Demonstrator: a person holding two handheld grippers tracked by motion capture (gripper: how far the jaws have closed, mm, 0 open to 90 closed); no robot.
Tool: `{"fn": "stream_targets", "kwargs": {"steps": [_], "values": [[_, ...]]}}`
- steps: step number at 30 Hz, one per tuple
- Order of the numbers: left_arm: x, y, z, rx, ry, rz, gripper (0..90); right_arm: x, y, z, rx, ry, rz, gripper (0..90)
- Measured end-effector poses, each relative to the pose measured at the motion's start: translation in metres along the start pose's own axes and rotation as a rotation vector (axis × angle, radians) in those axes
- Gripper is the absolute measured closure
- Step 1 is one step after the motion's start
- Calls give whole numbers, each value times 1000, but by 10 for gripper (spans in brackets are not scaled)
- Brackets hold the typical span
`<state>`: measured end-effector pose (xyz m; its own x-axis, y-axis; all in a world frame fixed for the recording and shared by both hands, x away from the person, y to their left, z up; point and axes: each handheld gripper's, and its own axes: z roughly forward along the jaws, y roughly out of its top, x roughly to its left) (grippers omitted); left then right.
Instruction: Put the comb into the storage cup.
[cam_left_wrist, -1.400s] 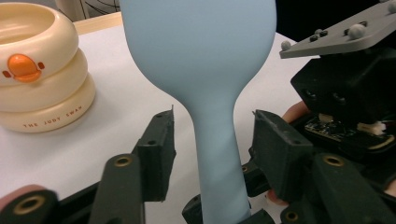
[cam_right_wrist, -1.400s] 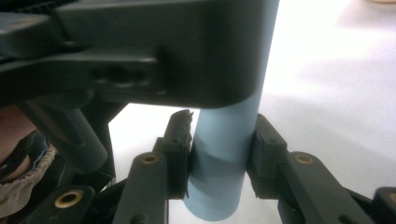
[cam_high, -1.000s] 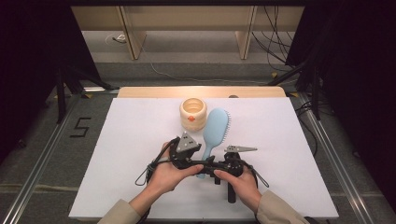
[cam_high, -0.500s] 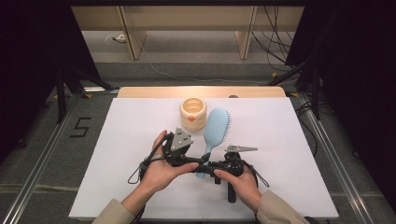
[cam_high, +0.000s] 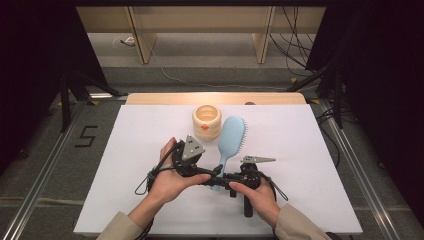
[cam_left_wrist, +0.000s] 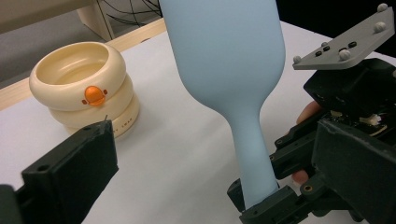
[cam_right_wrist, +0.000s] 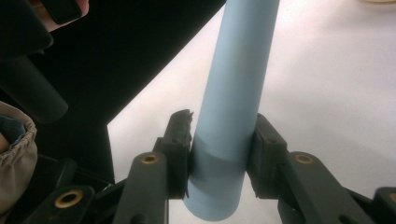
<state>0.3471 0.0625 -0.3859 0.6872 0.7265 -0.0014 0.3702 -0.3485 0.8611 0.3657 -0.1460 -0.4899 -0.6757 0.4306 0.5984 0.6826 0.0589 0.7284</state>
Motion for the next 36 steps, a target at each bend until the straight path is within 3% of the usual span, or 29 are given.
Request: {"fn": "stream_targets", "kwargs": {"steps": [15, 36], "values": [[5, 6, 1, -54, -72, -17, 0, 0, 0, 0, 1, 1, 2, 649], [8, 27, 14, -51, -90, -34, 0, 1, 0, 0, -2, -2, -1, 650]]}}
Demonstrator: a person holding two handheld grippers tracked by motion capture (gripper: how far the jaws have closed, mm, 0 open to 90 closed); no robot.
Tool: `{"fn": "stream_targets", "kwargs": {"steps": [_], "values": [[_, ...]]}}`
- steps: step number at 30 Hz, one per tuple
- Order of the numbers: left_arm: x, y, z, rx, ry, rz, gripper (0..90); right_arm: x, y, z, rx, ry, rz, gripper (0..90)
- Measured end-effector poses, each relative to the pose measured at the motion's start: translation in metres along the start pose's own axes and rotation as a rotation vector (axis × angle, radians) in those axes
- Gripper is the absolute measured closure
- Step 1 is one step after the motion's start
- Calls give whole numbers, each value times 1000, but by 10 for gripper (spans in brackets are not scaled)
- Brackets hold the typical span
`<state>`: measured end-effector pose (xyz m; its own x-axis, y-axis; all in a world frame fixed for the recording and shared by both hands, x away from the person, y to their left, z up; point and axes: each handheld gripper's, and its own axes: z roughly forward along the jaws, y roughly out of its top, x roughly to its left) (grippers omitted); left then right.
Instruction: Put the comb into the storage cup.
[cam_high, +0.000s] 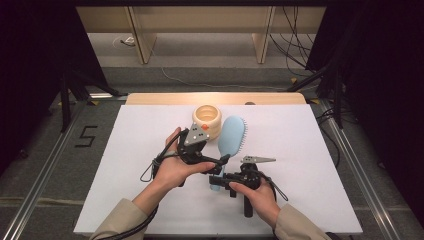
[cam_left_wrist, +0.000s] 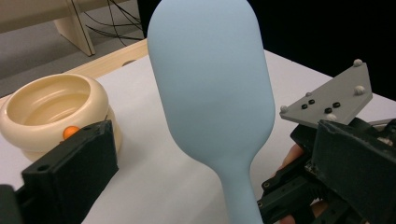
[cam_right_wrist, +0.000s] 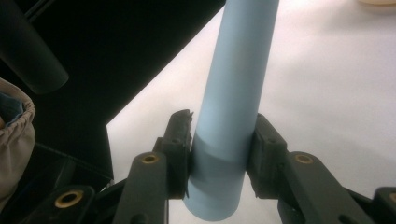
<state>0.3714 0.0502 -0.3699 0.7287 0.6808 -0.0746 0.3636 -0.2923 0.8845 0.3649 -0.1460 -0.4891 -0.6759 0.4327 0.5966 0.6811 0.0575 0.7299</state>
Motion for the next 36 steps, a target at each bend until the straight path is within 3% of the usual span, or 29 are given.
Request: {"fn": "stream_targets", "kwargs": {"steps": [4, 36], "values": [[1, 3, 3, -4, -17, -2, 0, 0, 0, 0, -1, -1, -3, 650], [3, 23, 12, -21, -17, -27, 0, 0, 0, 0, -12, 10, -5, 650]]}}
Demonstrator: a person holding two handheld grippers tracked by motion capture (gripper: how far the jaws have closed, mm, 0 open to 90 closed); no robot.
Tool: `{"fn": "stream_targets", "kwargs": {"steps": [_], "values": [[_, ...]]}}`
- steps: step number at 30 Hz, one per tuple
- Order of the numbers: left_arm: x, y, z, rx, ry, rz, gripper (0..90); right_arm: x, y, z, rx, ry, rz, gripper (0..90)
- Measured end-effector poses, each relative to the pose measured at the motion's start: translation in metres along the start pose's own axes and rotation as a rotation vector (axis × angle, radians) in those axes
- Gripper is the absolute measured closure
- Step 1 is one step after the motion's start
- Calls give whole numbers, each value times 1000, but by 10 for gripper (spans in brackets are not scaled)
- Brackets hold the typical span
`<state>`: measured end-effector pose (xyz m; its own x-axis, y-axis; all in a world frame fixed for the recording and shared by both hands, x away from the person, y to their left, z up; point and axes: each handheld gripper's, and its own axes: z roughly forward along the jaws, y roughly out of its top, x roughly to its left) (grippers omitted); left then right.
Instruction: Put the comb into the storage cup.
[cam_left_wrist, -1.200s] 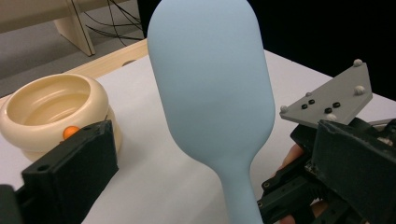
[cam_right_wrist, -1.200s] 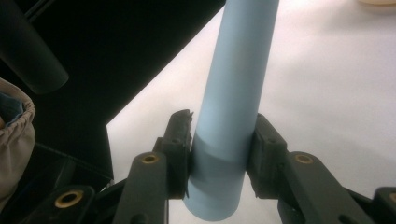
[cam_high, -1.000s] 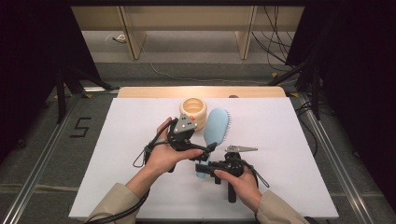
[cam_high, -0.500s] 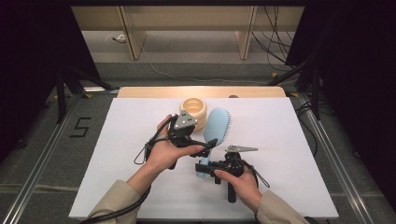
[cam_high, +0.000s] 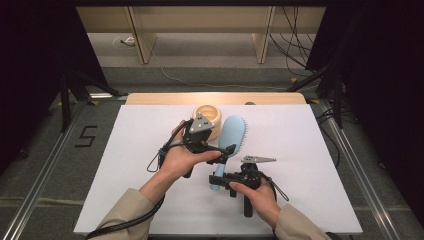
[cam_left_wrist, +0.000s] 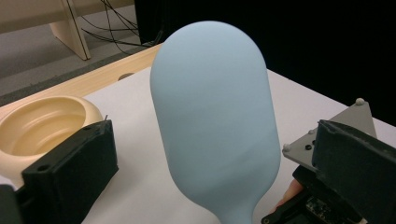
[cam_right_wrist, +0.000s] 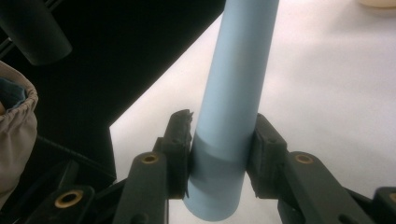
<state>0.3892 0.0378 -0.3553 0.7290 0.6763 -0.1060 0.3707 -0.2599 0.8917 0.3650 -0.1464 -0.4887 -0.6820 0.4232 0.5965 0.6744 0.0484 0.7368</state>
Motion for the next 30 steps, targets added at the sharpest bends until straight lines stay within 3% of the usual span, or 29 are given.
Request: {"fn": "stream_targets", "kwargs": {"steps": [30], "values": [[0, 14, 22, 28, 9, -2, 0, 1, 0, 0, 1, -1, 0, 650]]}}
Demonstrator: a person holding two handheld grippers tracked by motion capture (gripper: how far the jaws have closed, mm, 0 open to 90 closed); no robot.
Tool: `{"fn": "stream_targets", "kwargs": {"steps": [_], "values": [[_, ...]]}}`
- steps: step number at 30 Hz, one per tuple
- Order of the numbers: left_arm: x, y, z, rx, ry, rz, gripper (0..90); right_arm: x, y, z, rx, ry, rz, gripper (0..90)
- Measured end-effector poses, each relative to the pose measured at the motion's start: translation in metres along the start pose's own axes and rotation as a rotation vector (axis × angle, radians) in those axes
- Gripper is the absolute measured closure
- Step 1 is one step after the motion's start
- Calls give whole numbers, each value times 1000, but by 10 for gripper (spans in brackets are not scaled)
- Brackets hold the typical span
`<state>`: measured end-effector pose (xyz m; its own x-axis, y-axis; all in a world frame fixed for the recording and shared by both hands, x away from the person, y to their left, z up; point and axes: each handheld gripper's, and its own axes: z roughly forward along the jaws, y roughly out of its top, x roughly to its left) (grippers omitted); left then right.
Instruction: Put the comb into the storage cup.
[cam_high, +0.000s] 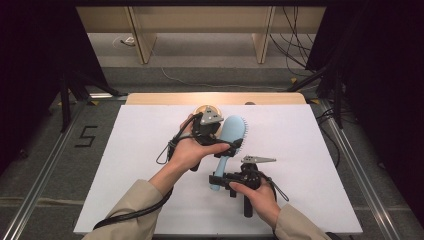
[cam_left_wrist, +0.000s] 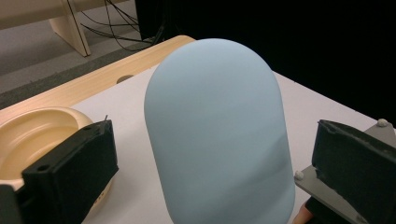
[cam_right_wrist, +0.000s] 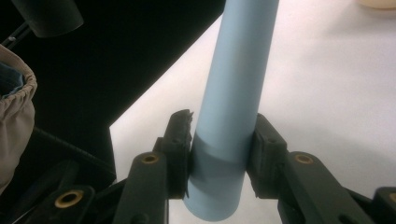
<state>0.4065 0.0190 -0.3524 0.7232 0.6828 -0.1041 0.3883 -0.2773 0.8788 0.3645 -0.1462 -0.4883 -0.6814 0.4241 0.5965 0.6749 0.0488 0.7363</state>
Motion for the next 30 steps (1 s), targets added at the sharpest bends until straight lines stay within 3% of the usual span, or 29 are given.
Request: {"fn": "stream_targets", "kwargs": {"steps": [23, 30], "values": [[1, 10, 14, 26, 3, -4, 0, 0, 0, 0, 2, 0, -8, 650], [2, 10, 20, 37, -1, -25, 0, 1, 0, 0, 1, 1, -9, 650]]}}
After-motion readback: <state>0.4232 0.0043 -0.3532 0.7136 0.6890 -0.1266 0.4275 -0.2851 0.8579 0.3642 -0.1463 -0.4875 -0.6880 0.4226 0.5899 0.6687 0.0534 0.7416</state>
